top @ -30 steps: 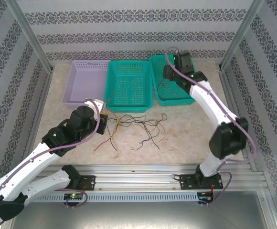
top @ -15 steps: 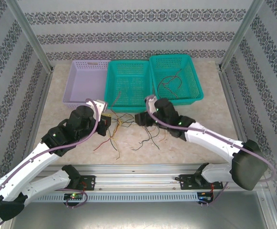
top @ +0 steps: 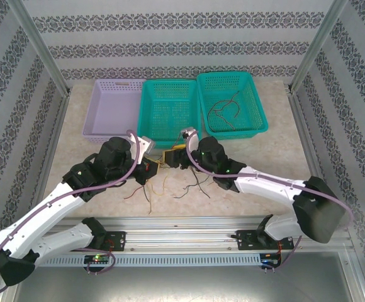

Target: Untangle the cables

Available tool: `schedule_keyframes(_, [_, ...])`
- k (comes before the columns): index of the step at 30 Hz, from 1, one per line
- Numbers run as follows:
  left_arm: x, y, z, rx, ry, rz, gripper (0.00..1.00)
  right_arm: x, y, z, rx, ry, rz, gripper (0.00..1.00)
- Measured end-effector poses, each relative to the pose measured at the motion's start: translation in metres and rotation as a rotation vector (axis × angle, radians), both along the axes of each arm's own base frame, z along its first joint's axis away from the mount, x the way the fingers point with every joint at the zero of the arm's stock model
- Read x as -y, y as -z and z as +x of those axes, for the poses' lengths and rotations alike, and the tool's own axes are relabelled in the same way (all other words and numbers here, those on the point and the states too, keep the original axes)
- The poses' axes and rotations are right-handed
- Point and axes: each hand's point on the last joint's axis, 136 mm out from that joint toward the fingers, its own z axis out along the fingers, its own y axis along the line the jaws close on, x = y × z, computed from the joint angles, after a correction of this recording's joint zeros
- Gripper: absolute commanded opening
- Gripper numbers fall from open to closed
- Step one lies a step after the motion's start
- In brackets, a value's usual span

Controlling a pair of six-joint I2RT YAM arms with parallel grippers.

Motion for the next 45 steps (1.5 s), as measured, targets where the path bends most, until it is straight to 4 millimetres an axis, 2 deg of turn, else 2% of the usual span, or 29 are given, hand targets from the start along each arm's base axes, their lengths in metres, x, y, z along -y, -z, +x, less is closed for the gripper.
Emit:
schedule_keyframes(5, [0.000, 0.000, 0.000, 0.002, 0.005, 0.002, 0.00, -0.005, 0.017, 0.006, -0.047, 0.015, -0.017, 0.56])
schedule_keyframes(10, [0.000, 0.000, 0.000, 0.003, 0.006, 0.004, 0.00, -0.010, 0.022, 0.008, -0.072, 0.024, -0.017, 0.33])
schedule_keyframes(13, [0.001, 0.001, 0.000, 0.002, 0.006, 0.005, 0.00, -0.015, 0.021, 0.009, -0.072, 0.027, -0.016, 0.10])
schedule_keyframes(15, [0.000, 0.001, 0.000, 0.004, 0.006, 0.008, 0.00, -0.015, 0.018, 0.010, -0.061, 0.040, -0.022, 0.00])
schedule_keyframes(18, [-0.003, -0.001, 0.002, 0.016, -0.010, 0.016, 0.00, -0.003, 0.016, 0.013, -0.042, 0.090, -0.068, 0.00])
schedule_keyframes(20, [-0.008, -0.004, 0.004, 0.032, -0.035, 0.029, 0.00, 0.013, 0.007, 0.014, -0.012, 0.138, -0.108, 0.00])
schedule_keyframes(23, [-0.019, -0.014, 0.007, 0.063, -0.082, 0.048, 0.00, 0.047, -0.022, 0.015, 0.051, 0.224, -0.132, 0.00])
schedule_keyframes(27, [-0.035, -0.024, 0.013, 0.100, -0.157, 0.093, 0.00, 0.116, -0.071, 0.024, 0.129, 0.395, -0.089, 0.00])
schedule_keyframes(29, [-0.043, -0.026, 0.015, 0.111, -0.190, 0.118, 0.00, 0.149, -0.082, 0.026, 0.143, 0.478, -0.082, 0.00])
schedule_keyframes(31, [-0.051, -0.027, 0.018, 0.121, -0.224, 0.149, 0.00, 0.180, -0.083, 0.026, 0.135, 0.550, -0.093, 0.00])
schedule_keyframes(37, [-0.065, -0.033, 0.024, 0.145, -0.286, 0.212, 0.00, 0.246, -0.063, 0.019, 0.045, 0.705, -0.141, 0.00])
schedule_keyframes(40, [-0.085, -0.032, 0.029, 0.145, -0.360, 0.266, 0.00, 0.287, -0.054, 0.016, -0.005, 0.832, -0.161, 0.00])
schedule_keyframes(42, [-0.094, -0.031, 0.032, 0.142, -0.398, 0.298, 0.00, 0.306, -0.051, 0.013, -0.026, 0.895, -0.167, 0.00])
schedule_keyframes(45, [-0.101, -0.027, 0.036, 0.130, -0.426, 0.334, 0.00, 0.324, -0.048, 0.008, -0.061, 0.954, -0.157, 0.00])
